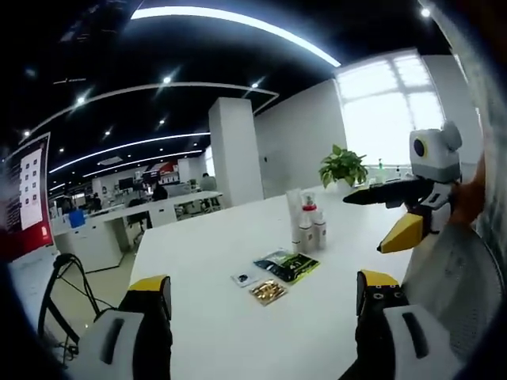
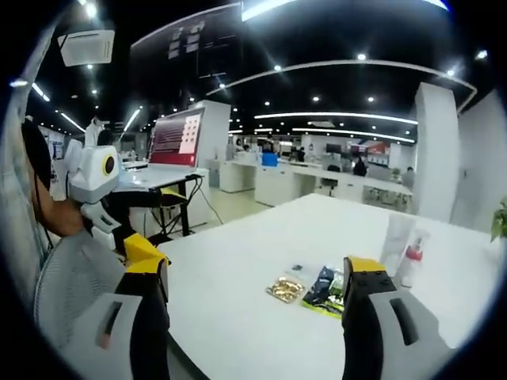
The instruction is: Arrange the skincare products in the storage area until every visible bottle or jar stands upright without overlapping.
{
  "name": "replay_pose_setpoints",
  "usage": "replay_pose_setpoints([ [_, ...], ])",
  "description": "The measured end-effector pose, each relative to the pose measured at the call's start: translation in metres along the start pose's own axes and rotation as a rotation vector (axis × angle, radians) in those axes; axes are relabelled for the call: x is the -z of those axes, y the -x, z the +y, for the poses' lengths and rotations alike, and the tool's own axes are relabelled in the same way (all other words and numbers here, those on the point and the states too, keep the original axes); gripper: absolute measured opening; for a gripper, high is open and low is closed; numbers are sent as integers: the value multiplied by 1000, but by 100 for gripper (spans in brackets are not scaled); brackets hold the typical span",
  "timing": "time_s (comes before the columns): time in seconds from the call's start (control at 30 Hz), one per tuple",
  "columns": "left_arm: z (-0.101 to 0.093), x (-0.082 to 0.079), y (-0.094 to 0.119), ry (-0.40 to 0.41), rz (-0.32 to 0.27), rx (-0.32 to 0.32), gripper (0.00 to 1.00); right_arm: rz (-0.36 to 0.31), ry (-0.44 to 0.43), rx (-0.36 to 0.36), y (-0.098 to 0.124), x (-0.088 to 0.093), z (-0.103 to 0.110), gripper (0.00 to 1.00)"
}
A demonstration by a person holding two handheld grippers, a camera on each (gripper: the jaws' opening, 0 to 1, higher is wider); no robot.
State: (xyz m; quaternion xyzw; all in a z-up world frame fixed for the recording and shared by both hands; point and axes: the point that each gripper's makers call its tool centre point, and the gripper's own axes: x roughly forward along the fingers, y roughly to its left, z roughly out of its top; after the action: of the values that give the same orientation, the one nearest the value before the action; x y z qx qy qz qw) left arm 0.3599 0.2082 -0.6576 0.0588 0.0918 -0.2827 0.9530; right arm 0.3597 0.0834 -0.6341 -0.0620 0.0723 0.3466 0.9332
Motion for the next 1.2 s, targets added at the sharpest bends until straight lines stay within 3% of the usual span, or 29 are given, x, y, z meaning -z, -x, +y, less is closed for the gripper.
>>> replay_pose_setpoints([
  [0.27,6,1,1,0,4,-26,100,29,-27,-39,-2,6,7,90],
  [0.6,13,8,2,49,37,-53,100,-10,-107,102,7,-1,-27,95],
  [0.83,13,13,2,54,58,-53,100,-10,-52,61,5,-1,-11,97],
  [1.2,13,15,1,38,69,-52,100,2,-67,56,4,1,-12,97],
])
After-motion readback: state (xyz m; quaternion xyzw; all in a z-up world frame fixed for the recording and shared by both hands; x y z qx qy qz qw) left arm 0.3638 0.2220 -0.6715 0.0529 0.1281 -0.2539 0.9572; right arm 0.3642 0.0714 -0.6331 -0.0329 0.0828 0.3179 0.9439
